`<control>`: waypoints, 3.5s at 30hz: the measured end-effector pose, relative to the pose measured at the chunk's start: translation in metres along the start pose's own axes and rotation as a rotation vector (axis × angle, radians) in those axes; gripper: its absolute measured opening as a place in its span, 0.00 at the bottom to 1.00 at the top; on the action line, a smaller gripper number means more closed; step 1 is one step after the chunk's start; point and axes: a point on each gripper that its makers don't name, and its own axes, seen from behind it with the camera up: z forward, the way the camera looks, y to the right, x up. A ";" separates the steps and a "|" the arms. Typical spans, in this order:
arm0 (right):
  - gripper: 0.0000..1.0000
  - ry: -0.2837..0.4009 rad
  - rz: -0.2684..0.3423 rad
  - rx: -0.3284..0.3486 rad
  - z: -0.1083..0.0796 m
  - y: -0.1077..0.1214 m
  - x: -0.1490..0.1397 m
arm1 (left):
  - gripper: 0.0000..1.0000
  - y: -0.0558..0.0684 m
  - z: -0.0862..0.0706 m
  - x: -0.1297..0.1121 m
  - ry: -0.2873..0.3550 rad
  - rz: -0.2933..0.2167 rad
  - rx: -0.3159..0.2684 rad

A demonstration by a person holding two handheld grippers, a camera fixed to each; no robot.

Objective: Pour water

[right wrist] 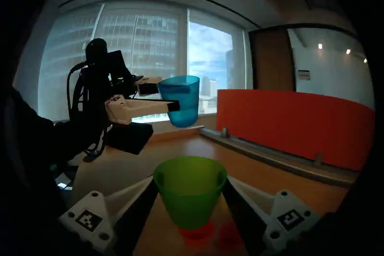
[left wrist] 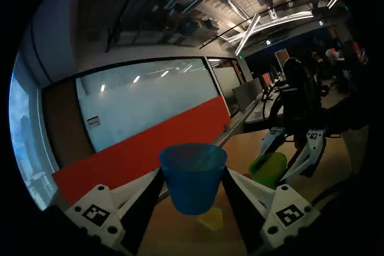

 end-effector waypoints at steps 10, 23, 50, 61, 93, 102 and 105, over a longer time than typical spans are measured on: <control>0.91 -0.009 -0.005 0.026 0.011 -0.010 -0.005 | 0.83 0.001 0.000 0.013 0.010 0.100 0.009; 0.91 -0.010 -0.005 0.053 0.021 -0.019 -0.010 | 0.83 0.000 -0.002 0.027 0.014 0.236 0.026; 0.91 -0.002 -0.009 0.076 0.032 -0.024 -0.003 | 0.83 -0.001 0.000 0.034 -0.005 0.416 0.073; 0.91 -0.001 -0.009 0.077 0.035 -0.023 -0.002 | 0.83 -0.004 0.003 0.034 -0.016 0.500 0.086; 0.91 0.003 -0.009 0.067 0.036 -0.018 0.001 | 0.83 0.005 0.014 0.036 -0.030 0.706 0.083; 0.91 0.006 -0.008 0.064 0.035 -0.016 0.001 | 0.83 0.005 0.015 0.039 -0.030 0.746 0.086; 0.91 0.007 -0.006 0.063 0.035 -0.016 0.001 | 0.83 0.004 0.015 0.040 -0.029 0.757 0.088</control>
